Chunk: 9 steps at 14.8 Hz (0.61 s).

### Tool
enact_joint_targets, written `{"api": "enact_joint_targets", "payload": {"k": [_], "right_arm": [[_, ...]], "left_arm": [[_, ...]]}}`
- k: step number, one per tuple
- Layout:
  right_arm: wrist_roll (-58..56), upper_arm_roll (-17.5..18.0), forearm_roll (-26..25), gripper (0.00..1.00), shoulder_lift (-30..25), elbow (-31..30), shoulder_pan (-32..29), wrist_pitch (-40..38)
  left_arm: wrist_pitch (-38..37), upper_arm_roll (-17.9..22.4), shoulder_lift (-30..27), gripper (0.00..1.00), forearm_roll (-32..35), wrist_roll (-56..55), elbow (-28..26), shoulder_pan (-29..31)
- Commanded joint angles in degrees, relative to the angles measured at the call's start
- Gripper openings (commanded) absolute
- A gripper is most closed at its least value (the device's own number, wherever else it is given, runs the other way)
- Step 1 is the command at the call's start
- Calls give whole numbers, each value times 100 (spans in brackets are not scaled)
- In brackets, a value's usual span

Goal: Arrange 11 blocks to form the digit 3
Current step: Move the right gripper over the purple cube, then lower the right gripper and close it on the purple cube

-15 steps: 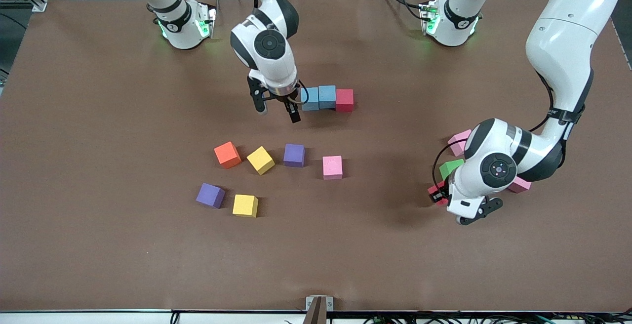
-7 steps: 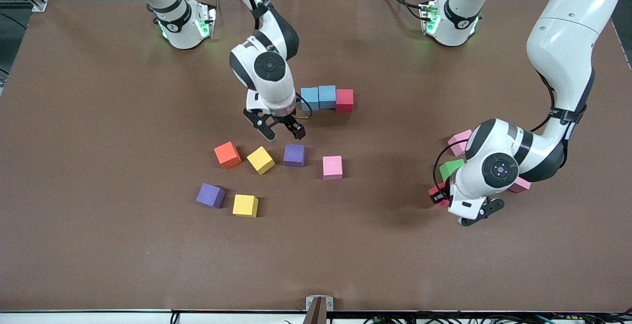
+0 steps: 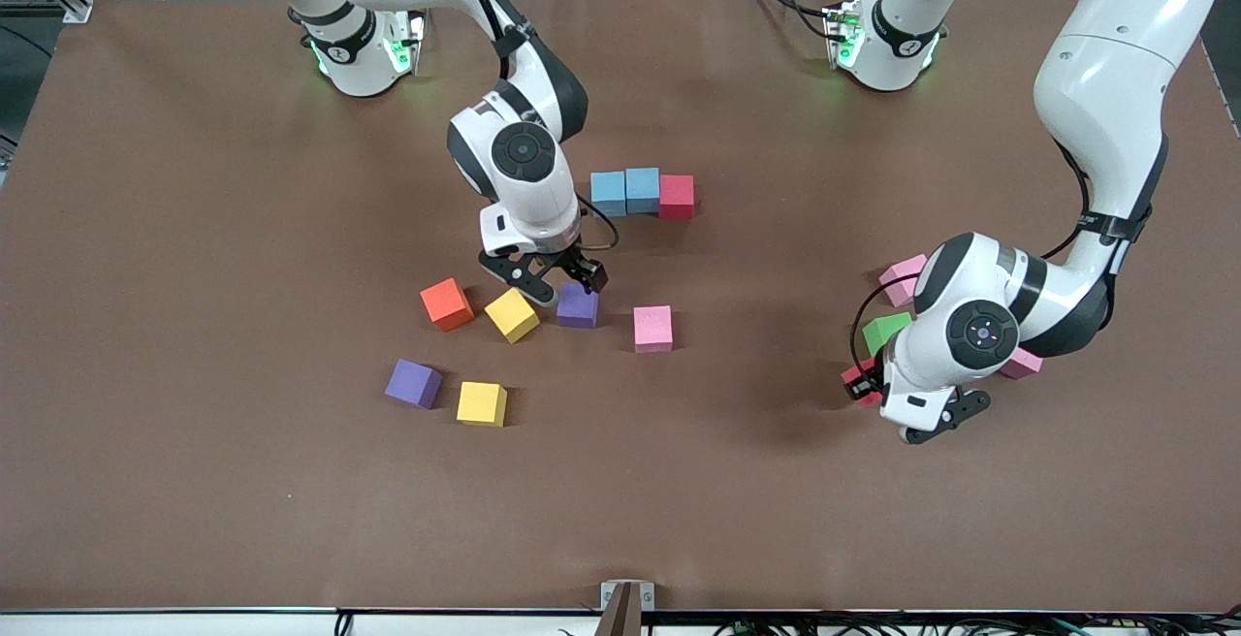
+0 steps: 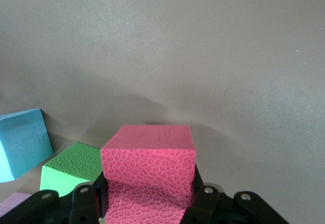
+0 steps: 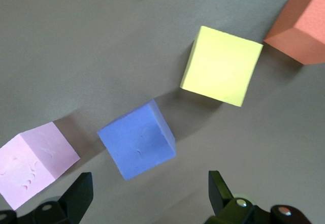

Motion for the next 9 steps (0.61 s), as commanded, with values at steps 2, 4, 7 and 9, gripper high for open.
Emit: {"api": "enact_joint_targets", "payload": {"k": [2, 4, 7, 9], "right_arm": [[-136, 82, -101, 99, 668, 635, -4, -24], [-573, 74, -118, 98, 731, 698, 5, -24], [-1278, 74, -118, 98, 731, 698, -30, -33], [-1349, 74, -188, 98, 731, 698, -56, -24]], "left_arm": [[-91, 12, -20, 38, -103, -24, 38, -7], [-91, 13, -20, 38, -103, -24, 38, -15], [-91, 21, 15, 38, -111, -24, 38, -33], [-91, 21, 24, 38, -111, -24, 38, -33]]}}
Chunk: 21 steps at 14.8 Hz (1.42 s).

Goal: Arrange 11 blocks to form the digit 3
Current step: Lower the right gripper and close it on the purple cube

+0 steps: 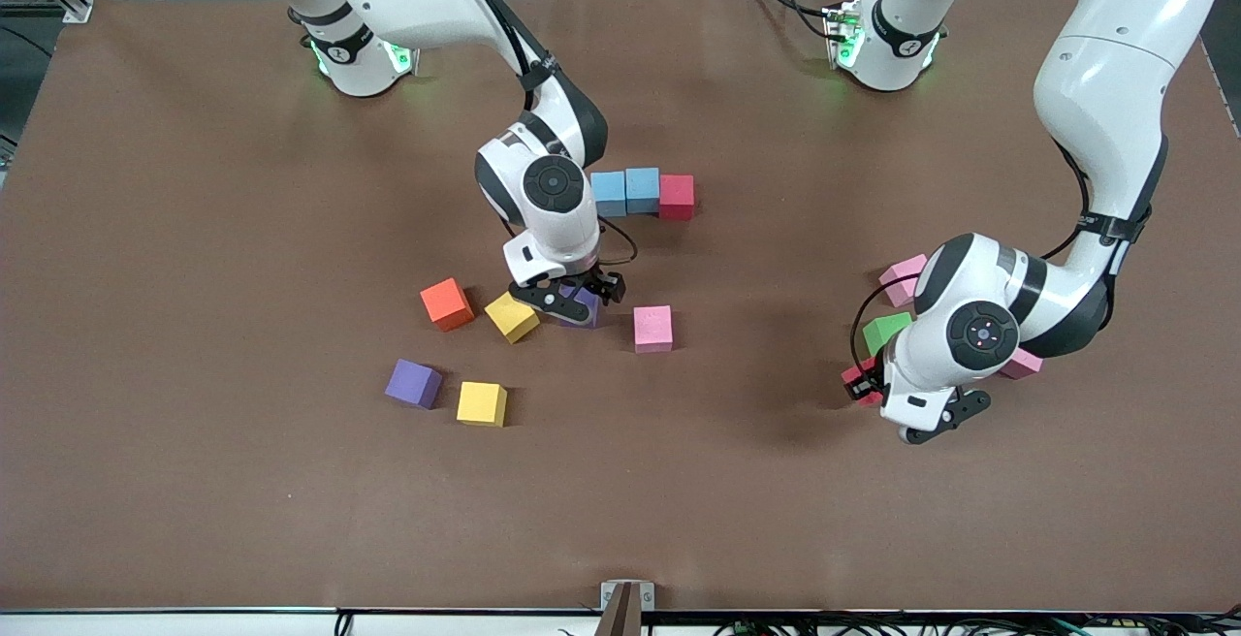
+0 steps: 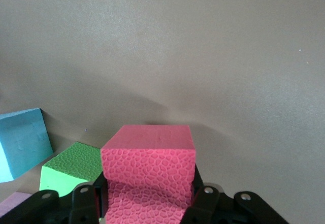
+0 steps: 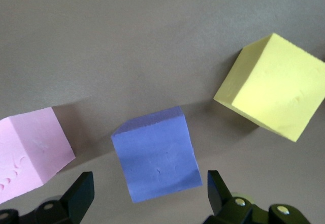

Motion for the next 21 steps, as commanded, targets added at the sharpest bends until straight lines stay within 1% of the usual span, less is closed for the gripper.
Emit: {"api": "enact_joint_targets", "payload": {"k": [1, 3, 5, 11, 13, 21], "right_arm": [[-326, 38, -224, 98, 7, 60, -80, -44], [-817, 38, -304, 100, 25, 42, -115, -44], [-1030, 47, -295, 100, 42, 51, -167, -35], [-1004, 47, -295, 100, 86, 42, -159, 53], [-1039, 47, -286, 97, 95, 42, -177, 61], [-1039, 47, -260, 93, 183, 51, -159, 167]], "left_arm": [[-91, 7, 3, 38, -93, -15, 39, -24], [-91, 7, 3, 38, -93, -24, 39, -24], [-91, 7, 3, 38, -93, -24, 39, -24], [-91, 7, 12, 38, -101, -24, 39, -33], [-91, 7, 12, 38, -101, -15, 39, -33], [-91, 16, 12, 38, -101, -24, 39, -33]]}}
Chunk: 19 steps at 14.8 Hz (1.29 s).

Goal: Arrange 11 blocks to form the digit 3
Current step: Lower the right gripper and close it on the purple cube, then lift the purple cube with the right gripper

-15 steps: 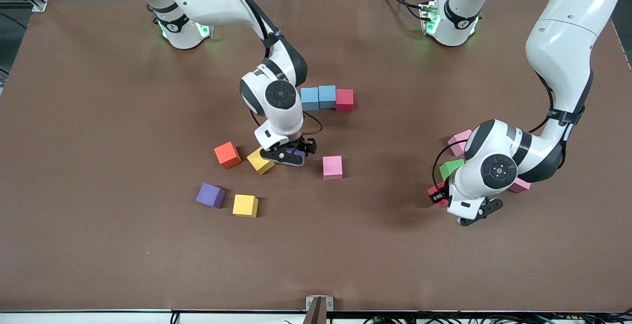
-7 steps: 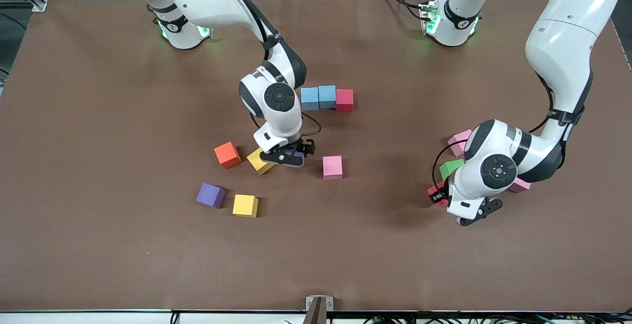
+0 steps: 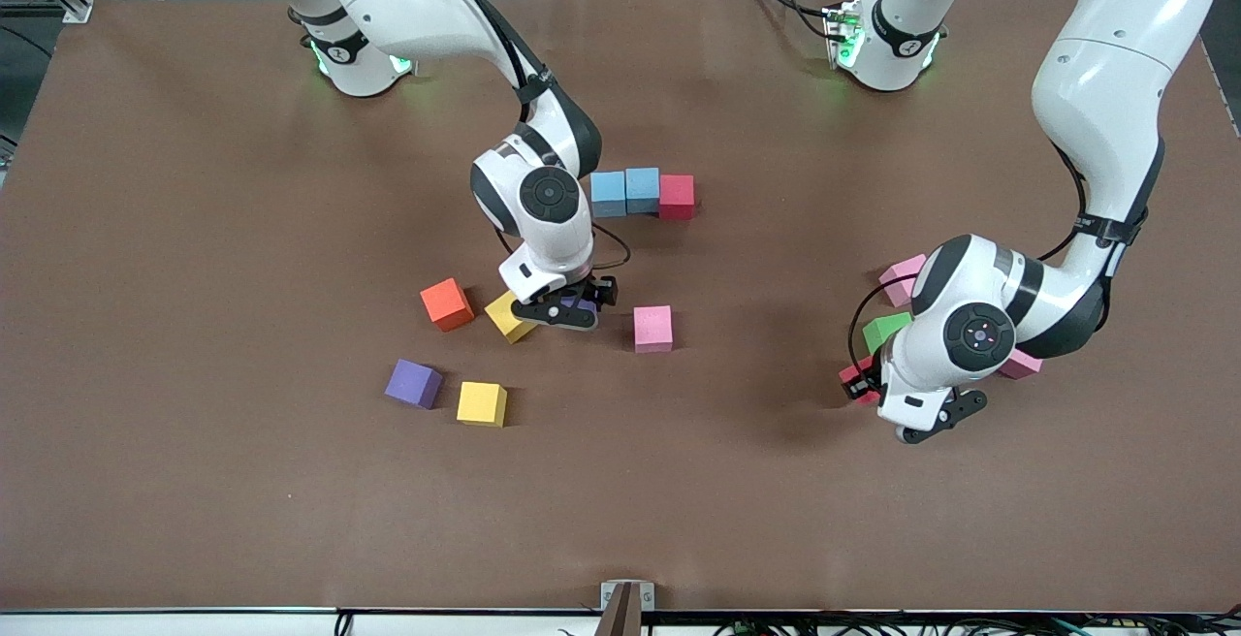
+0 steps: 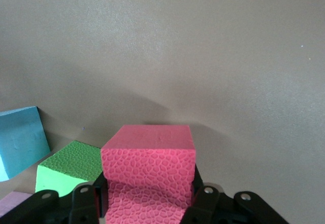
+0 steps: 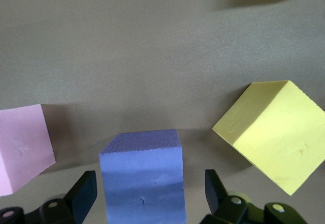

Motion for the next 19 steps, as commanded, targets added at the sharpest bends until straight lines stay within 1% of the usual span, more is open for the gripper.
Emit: {"api": "enact_joint_targets", "payload": {"k": [1, 3, 7, 9, 12, 14, 15, 19], "right_arm": [[-41, 75, -63, 91, 24, 36, -83, 40], [-59, 75, -80, 80, 24, 36, -74, 31], [-59, 75, -98, 68, 24, 45, -65, 31], [-50, 75, -98, 58, 15, 36, -39, 23], [-59, 75, -115, 36, 6, 36, -56, 31], [-172, 75, -115, 10, 6, 36, -56, 23], [-173, 75, -107, 3, 6, 27, -48, 23], [-199, 75, -107, 1, 6, 9, -12, 23]], "left_arm": [[-91, 16, -14, 38, -97, -24, 39, -34], [-91, 16, -14, 38, -97, -33, 39, -43], [-91, 16, -14, 38, -97, -33, 39, -43], [-91, 16, -23, 38, -97, -41, 39, -43], [-91, 16, -23, 38, -97, -33, 39, -43], [-91, 16, -14, 38, -97, -33, 39, -43], [-91, 16, -14, 38, -97, -33, 39, -43], [-91, 16, -5, 38, -97, -41, 39, -52]]}}
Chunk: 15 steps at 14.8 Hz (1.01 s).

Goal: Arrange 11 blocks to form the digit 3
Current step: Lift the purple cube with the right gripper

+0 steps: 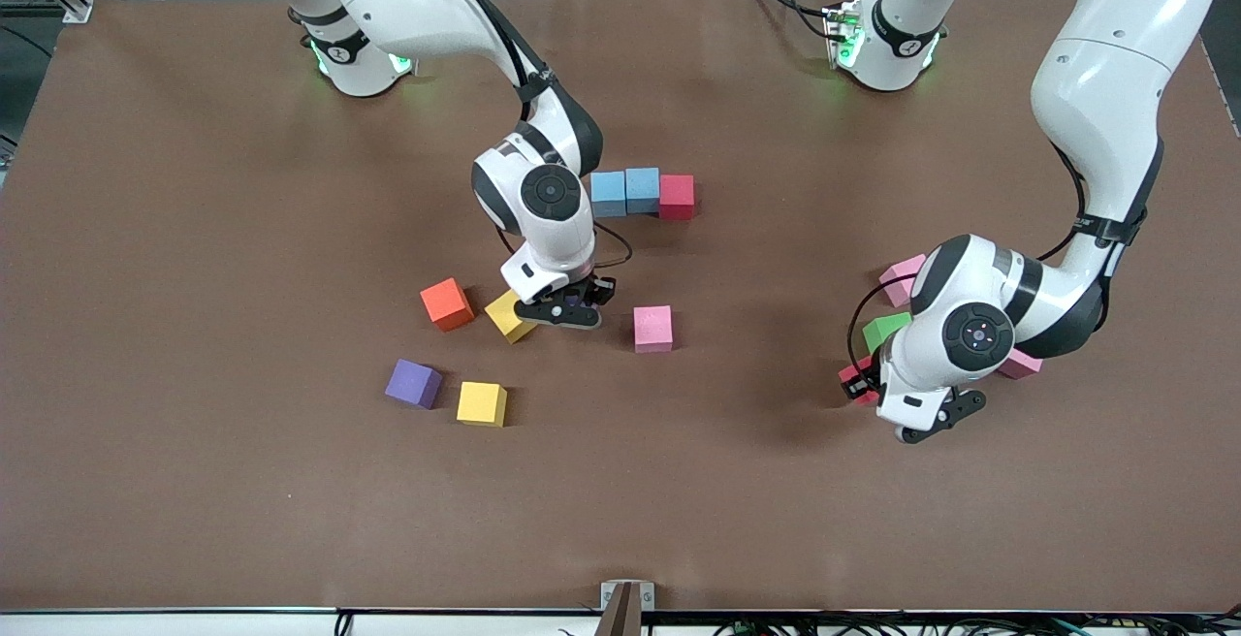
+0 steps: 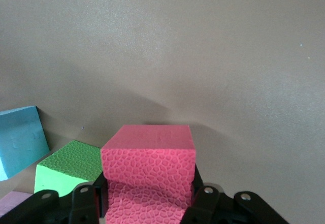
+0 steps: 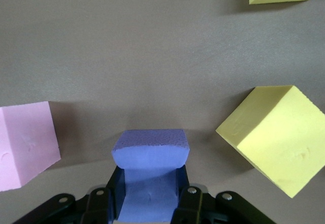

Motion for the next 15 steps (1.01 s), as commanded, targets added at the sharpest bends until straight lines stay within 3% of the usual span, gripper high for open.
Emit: {"api": "enact_joint_targets", "payload": {"k": [1, 12, 15], "right_arm": [[-72, 60, -82, 1, 21, -19, -16, 24], [-345, 112, -12, 1, -84, -378, 371, -38], [-336, 112, -12, 1, -330, -633, 450, -20]], "left_arm": [[-91, 16, -8, 38, -96, -33, 39, -43], [-82, 16, 18, 38, -96, -24, 39, -34], [-82, 16, 18, 38, -96, -33, 39, -34]]}}
